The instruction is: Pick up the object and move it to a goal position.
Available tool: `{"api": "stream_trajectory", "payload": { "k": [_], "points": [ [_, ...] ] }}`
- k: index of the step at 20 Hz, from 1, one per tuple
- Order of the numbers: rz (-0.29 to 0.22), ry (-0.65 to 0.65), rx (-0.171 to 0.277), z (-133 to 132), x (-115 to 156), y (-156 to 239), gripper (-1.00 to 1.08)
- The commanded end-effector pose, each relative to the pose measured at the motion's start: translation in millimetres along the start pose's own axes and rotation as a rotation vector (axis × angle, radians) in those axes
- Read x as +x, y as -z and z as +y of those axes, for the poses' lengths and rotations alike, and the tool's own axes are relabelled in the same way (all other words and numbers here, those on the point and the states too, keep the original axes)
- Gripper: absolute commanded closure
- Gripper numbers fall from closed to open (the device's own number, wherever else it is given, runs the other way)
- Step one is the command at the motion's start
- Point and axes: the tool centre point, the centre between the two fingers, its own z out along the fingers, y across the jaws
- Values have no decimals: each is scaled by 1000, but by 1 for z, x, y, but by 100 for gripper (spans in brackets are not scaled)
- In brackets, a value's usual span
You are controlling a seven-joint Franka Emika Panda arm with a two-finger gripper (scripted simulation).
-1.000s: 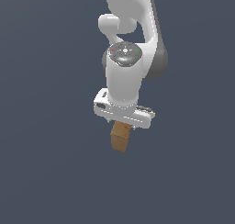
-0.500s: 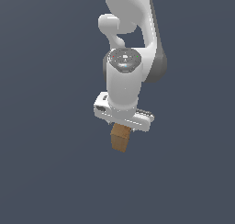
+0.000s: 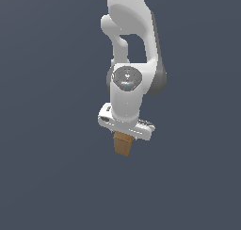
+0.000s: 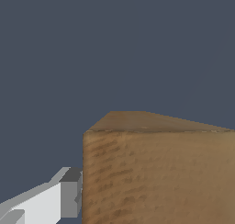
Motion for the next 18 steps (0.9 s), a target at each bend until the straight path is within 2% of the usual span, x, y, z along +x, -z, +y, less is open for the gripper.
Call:
{"api": "stream_trajectory", "payload": {
  "k": [1, 4, 5, 18],
  "points": [
    [2, 0, 1, 0, 1, -4, -92],
    [2, 0, 1, -1, 2, -3, -92],
    [2, 0, 1, -1, 2, -3, 108],
    [0, 0, 0, -1, 0, -1, 108]
  ]
}}
